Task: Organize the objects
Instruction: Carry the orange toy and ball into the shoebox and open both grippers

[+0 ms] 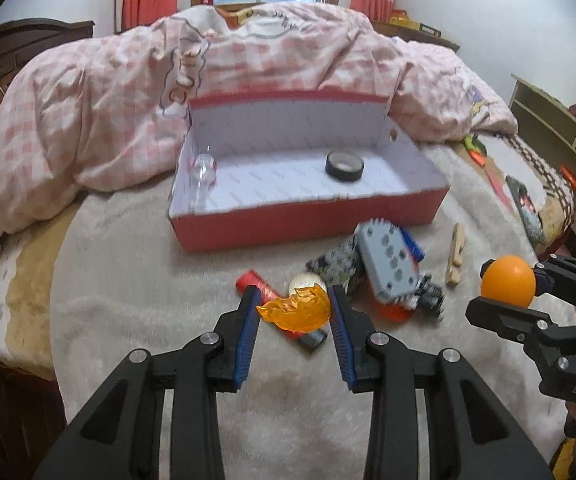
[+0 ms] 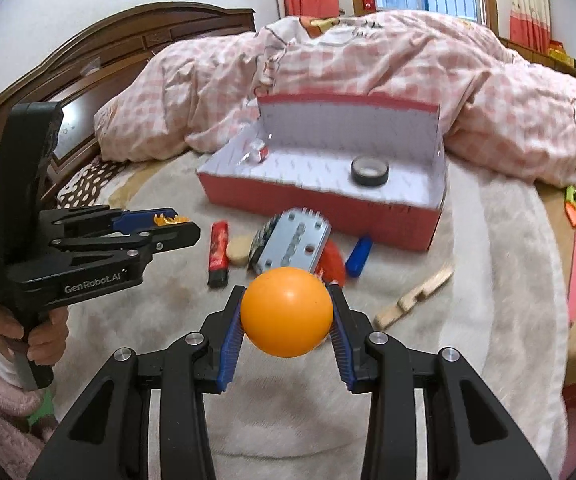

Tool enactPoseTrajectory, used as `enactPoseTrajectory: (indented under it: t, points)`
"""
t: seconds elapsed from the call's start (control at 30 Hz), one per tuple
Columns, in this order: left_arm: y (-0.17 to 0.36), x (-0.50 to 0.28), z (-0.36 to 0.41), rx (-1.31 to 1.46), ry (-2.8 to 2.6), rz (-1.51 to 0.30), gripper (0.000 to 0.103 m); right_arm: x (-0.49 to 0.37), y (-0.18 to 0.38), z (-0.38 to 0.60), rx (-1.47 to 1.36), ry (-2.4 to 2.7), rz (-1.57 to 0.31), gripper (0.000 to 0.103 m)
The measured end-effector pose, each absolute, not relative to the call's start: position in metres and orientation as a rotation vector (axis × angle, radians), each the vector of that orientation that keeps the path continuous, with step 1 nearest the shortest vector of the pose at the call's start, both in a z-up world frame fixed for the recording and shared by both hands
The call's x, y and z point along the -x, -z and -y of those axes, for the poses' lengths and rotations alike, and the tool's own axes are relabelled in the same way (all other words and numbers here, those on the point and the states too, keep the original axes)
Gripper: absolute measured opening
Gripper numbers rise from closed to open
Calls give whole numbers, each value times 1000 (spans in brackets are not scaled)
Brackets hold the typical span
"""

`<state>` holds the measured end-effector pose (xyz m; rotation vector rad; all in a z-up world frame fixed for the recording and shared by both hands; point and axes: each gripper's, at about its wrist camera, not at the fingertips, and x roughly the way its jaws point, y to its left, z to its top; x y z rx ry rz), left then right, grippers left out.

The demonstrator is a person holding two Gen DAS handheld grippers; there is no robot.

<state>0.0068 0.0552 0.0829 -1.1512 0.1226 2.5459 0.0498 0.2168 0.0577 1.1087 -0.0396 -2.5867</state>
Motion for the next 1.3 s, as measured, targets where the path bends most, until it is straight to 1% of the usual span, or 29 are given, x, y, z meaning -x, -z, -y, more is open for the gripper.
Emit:
enactPoseTrajectory:
  t: [0.37, 0.63, 0.87, 1.17, 1.3]
  points:
    - [-125, 24, -65, 1067, -2611, -126, 34, -9, -96, -223, -1057, 2614, 11, 40]
    - [-134, 61, -77, 1072, -2618, -116, 34, 30, -103, -223, -1079, 2626, -9, 40]
    - [-121, 104, -92, 1126, -2634, -119, 34, 76, -94, -229, -1093, 2637, 55, 40]
    - [-81, 150, -102, 1226, -2654, -138, 34, 131, -56, -244, -1179, 2680, 102, 40]
    - [-63, 160, -107, 1259, -2661, -187, 34, 143, -37, -249, -1219, 2701, 68, 40]
